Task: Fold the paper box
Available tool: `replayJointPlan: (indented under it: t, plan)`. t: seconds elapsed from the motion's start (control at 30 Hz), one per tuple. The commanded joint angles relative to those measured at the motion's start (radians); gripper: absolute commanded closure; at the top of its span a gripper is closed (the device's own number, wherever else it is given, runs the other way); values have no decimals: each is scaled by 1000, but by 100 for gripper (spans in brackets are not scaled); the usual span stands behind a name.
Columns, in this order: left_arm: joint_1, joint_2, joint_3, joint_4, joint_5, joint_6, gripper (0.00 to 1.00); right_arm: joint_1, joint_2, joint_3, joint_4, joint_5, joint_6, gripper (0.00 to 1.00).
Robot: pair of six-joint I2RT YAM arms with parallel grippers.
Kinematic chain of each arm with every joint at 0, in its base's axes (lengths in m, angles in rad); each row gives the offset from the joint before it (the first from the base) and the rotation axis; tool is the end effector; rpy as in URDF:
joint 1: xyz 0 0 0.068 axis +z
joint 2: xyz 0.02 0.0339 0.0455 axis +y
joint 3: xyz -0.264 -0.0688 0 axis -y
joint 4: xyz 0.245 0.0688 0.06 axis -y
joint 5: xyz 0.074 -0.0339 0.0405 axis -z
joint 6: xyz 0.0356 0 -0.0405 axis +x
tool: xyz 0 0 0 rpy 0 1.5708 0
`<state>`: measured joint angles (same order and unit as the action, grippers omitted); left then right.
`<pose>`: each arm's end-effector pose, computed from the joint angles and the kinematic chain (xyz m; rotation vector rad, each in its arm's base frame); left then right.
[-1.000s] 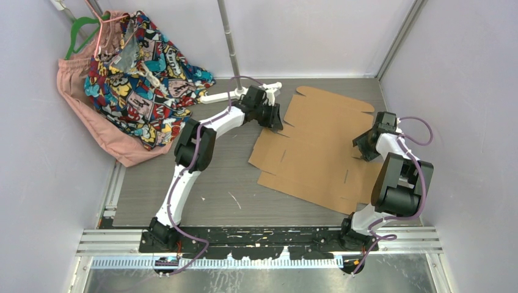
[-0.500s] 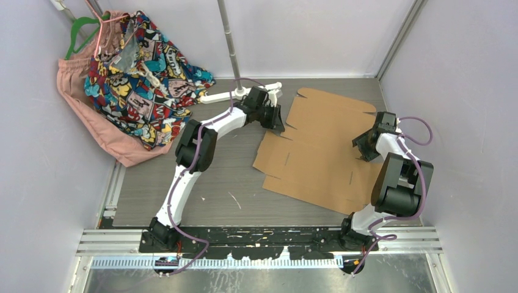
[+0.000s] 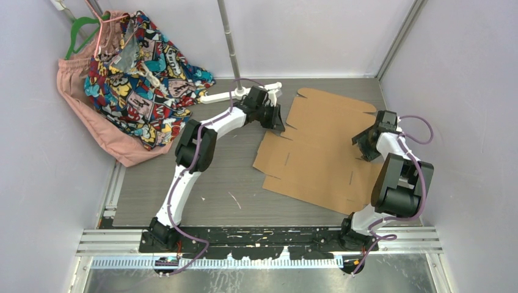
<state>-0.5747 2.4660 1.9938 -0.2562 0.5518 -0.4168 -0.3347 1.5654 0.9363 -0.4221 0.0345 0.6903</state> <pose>0.4509 -0.3143 0.1512 0.4966 2.3869 -1.1178 0.2890 -0.1018 0.1867 1.2968 2.2802 0.0788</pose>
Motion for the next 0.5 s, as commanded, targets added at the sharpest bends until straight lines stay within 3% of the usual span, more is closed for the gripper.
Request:
replayJointPlan:
  t: [0.0,0.17,0.3,0.47]
  plan:
    - [33,-101,18,-8,10,-4,80,5,-61,53,29,0,-27,36]
    - [87,-150,-40,-7,2,-7,78,-2,-132,4,127,50,-74,29]
    - [101,-160,-48,-36,-18,19,75,-9,-143,-9,173,70,-105,29]
    - [126,-170,-81,-39,-6,18,63,-19,-106,7,165,107,-130,31]
